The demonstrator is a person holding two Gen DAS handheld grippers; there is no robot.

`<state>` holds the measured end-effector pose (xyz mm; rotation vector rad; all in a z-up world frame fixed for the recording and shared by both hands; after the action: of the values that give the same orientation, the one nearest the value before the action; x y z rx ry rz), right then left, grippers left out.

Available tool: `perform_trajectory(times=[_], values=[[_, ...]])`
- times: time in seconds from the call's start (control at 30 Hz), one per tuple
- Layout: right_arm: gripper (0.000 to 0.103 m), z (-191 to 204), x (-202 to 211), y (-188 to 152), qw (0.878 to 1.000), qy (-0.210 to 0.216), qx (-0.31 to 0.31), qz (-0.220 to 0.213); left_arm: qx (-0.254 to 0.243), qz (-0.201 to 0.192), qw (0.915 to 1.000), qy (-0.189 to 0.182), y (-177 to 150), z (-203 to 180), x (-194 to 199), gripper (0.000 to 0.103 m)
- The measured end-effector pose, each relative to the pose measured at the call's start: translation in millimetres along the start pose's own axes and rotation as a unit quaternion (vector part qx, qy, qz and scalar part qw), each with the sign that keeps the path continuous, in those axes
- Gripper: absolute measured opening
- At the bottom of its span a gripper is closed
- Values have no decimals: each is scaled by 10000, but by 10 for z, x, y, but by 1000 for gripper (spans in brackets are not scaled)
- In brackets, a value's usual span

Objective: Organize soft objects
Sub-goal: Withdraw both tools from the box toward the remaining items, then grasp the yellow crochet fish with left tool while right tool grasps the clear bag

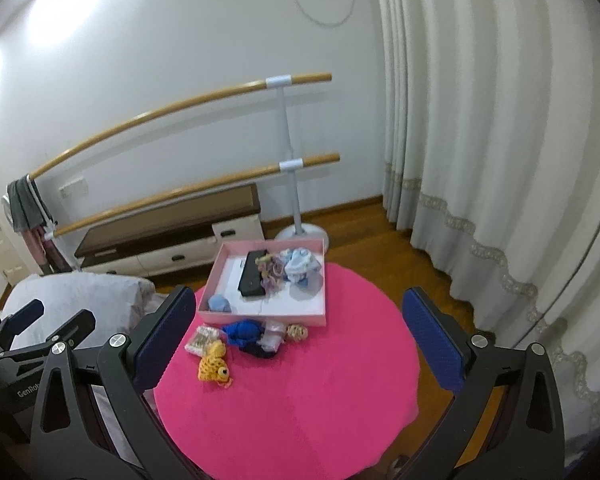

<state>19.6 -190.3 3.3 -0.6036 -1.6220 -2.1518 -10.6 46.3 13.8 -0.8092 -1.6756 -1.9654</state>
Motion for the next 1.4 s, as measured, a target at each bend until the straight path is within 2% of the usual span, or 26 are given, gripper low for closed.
perform_trajectory(times=[0.4, 0.83, 1.07, 1.1, 1.17, 1.27, 1.4], values=[[103, -125, -1043, -330, 9954, -132, 40, 952, -15, 891, 9960, -62, -115, 6, -1181, 103], [103, -256, -2164, -900, 9820, -158, -61, 1882, -77, 1677, 9857, -165, -676, -140, -2713, 99], [99, -209, -2663, -1166, 9746, -114, -131, 2231, -43, 1905, 9814, -224, -949, -180, -3509, 97], [98, -205, -2729, -1192, 9737, -86, -163, 2272, -49, 1923, 9810, -236, -975, -189, -3583, 96], [86, -192, -2868, -1247, 9717, -67, -207, 2351, -60, 1966, 9801, -262, -1032, -217, -3740, 94], [78, -178, -3045, -1322, 9685, 11, -282, 2472, -51, 2036, 9786, -305, -1101, -227, -3910, 92], [75, -162, -3232, -1393, 9652, 125, -398, 2583, 26, 2072, 9776, -371, -1151, -223, -4013, 90]])
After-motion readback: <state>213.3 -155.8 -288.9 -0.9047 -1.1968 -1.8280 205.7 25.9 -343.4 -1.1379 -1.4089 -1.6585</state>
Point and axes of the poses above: each gripper's, at about its wrist camera, not at the fingertips, and x roughly against the way its jaws point, z to its left, y to its top, the point moved 1 cm from there along -x, roughly the way its jaws point, and after that the axes turned 13 degrees about -x, right-handed, at the moved point
